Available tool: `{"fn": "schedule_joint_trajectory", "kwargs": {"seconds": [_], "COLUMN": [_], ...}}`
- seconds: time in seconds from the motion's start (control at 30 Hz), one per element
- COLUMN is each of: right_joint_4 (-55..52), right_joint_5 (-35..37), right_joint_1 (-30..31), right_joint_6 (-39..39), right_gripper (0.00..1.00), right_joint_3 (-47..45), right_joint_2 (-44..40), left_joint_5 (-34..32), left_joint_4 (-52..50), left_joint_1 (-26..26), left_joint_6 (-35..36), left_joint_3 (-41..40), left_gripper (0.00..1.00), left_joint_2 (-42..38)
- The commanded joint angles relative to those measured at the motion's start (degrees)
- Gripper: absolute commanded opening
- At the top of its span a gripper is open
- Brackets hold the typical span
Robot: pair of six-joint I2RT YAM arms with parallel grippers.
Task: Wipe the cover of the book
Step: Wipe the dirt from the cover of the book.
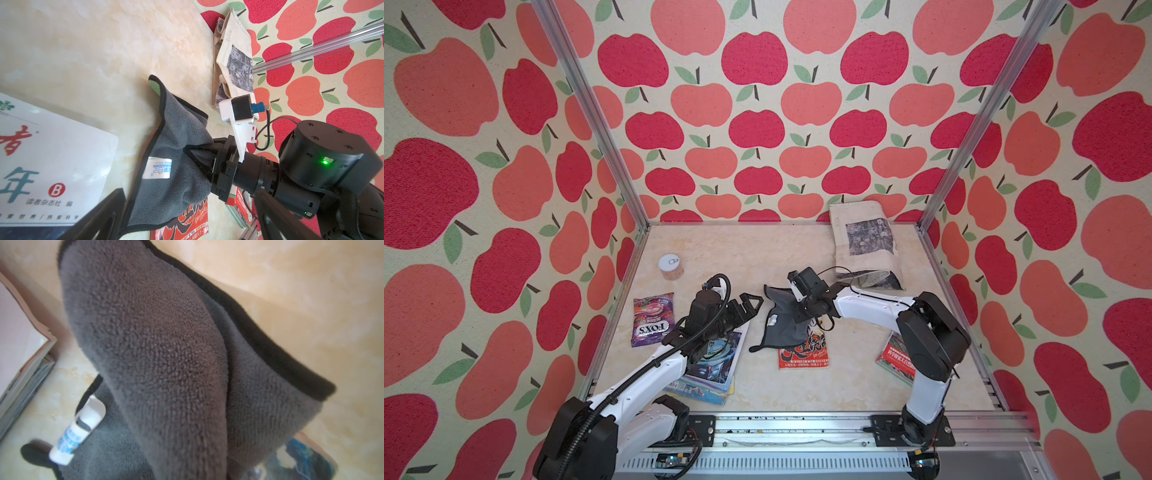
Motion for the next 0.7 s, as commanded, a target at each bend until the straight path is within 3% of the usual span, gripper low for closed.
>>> {"fn": "schedule_joint_trajectory", "kwargs": {"seconds": [0.0,0.17,0.33,0.47,0.67], "right_joint_4": [-1.2,0.4,-0.6,-0.4,0.1], "right_joint_5": [0.4,-0.1,0.0,-1.4,-5.5], "right_joint_1": [-1.1,-2.0,-1.9,0.0,6.3], "right_joint_6": [2.1,4.6,5.3,6.0,5.2], "right_gripper": [0.00,0.00,0.00,0.00,0.00], "right_joint_3": [-5.6,-14.0,-16.7,-15.3,-6.9], "right_joint_2": [-3.1,-6.8,-10.4,-9.5,0.1], "left_joint_5": [-1.9,-2.0,-0.6,1.0,0.5], "left_joint_4": [1.8,5.5,8.9,9.4,7.6], "left_joint_1": [-1.6,-4.1,-3.9,-3.4,-3.6], "left_joint_6": [-1.5,-1.9,-2.1,-1.9,-1.7], "left_joint_3": [-0.4,-0.5,0.1,2.5,2.8], "left_gripper": [0.99,0.99,0.99,0.99,0.99], "left_joint_2": [3.4,7.9,12.4,15.0,13.8]}}
